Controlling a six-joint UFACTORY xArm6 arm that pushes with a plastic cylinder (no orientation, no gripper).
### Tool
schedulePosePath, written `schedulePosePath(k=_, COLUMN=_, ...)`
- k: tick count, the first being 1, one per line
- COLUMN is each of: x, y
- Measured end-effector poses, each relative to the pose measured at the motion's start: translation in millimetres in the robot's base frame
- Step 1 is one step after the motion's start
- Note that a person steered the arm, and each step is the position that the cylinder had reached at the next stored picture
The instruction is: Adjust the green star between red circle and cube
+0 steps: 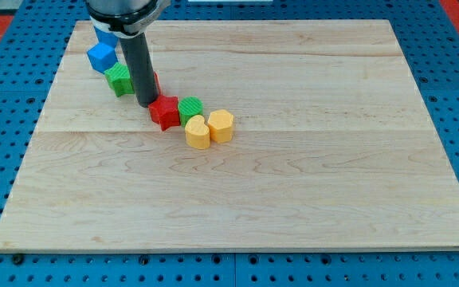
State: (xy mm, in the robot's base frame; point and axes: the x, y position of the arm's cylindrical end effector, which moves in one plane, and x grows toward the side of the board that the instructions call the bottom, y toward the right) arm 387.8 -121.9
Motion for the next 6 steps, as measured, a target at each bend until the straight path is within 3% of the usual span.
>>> schedulePosePath(k=1, x=-23.1, y=34.0)
schedulePosePath(k=2, x=-89.4, y=56.6)
schedulePosePath(k=4, x=-82.0, y=-65.3)
schedulePosePath(k=5, x=-72.0, y=-61.0)
schedulePosePath(k=6, x=-89.2, y=-55.0)
